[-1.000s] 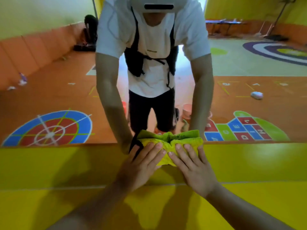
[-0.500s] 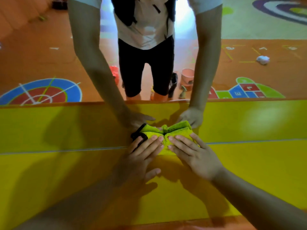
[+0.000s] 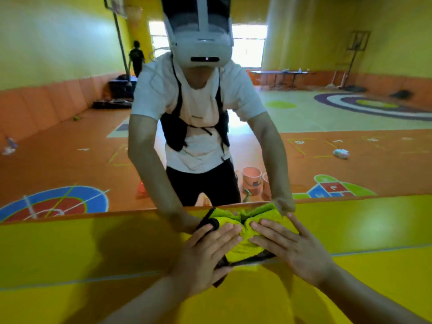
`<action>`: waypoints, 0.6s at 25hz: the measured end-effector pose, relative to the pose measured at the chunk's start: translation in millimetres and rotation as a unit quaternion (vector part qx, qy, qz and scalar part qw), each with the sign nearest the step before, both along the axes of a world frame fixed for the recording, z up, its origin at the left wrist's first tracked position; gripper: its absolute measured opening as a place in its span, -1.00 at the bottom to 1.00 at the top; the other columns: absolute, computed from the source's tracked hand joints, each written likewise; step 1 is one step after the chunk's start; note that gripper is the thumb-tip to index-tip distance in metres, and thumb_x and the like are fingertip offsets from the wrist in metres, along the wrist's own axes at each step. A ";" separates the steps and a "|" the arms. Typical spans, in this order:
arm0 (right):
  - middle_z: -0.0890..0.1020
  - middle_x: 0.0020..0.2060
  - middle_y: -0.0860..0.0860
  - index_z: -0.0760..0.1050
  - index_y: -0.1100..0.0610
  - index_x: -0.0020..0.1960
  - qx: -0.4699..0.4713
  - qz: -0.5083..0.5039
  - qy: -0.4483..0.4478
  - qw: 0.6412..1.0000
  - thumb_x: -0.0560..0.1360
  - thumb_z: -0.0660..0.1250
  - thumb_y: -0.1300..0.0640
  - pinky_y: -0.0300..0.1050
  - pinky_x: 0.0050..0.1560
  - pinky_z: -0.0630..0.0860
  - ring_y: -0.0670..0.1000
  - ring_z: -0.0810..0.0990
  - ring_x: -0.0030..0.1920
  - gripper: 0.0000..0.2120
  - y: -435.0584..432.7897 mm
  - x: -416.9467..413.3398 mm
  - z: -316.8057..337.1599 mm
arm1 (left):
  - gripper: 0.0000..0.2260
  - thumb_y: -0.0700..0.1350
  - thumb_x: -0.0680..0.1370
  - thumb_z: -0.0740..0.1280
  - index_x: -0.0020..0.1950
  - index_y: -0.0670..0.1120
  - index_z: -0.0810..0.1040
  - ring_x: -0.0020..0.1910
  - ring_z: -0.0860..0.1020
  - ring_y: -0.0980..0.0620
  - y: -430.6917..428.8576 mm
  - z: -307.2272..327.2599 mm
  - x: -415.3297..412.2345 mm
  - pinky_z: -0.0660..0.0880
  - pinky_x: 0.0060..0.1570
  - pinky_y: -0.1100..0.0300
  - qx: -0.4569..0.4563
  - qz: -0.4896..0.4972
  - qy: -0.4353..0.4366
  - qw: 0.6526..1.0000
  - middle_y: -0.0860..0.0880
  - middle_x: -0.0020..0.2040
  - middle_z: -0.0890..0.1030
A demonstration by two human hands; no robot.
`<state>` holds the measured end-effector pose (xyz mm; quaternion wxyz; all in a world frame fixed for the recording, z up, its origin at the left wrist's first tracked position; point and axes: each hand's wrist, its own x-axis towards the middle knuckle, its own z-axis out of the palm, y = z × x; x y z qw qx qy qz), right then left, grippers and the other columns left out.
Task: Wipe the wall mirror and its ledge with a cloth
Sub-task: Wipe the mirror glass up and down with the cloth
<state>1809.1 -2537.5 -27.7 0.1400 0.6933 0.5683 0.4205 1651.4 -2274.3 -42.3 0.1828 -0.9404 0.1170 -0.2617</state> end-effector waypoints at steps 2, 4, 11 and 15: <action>0.17 0.64 -0.05 0.20 -0.07 0.62 0.014 -0.003 -0.011 1.000 0.51 0.15 0.17 0.19 0.57 0.01 -0.01 0.14 0.62 -0.32 -0.6 1.4 47.5 | -0.24 0.35 0.53 0.30 0.63 0.03 0.22 0.64 0.10 0.08 -1.1 45.8 4.3 -0.05 0.61 0.05 0.001 -0.006 -0.042 0.999 0.05 0.67 0.11; 0.18 0.63 -0.03 0.18 -0.06 0.63 0.040 -0.003 -0.012 0.999 0.46 0.17 0.17 0.20 0.57 0.06 0.00 0.16 0.62 -0.26 -1.3 2.6 111.5 | -0.27 0.36 0.57 0.27 0.63 0.00 0.25 0.64 0.15 0.04 -0.3 110.3 8.3 0.06 0.59 0.01 0.023 -0.005 -0.073 0.997 0.01 0.67 0.16; 0.31 0.58 0.08 0.36 0.03 0.55 0.204 0.003 0.009 0.979 0.63 0.17 -0.24 0.23 0.54 0.15 0.09 0.23 0.60 -0.42 15.5 -3.0 335.0 | -0.32 0.31 0.64 0.13 0.64 -0.09 0.24 0.65 0.11 -0.06 -14.3 357.4 33.1 0.08 0.55 -0.11 0.043 0.018 -0.196 0.980 -0.07 0.67 0.15; 0.34 0.56 0.13 0.40 0.07 0.52 0.279 -0.008 -0.048 0.959 0.67 0.13 -0.22 0.23 0.46 0.26 0.12 0.25 0.58 -0.46 34.6 6.3 450.1 | -0.35 0.27 0.65 0.15 0.62 -0.10 0.28 0.65 0.12 -0.07 -14.4 489.6 45.7 0.14 0.53 -0.12 0.055 0.024 -0.257 0.965 -0.08 0.67 0.15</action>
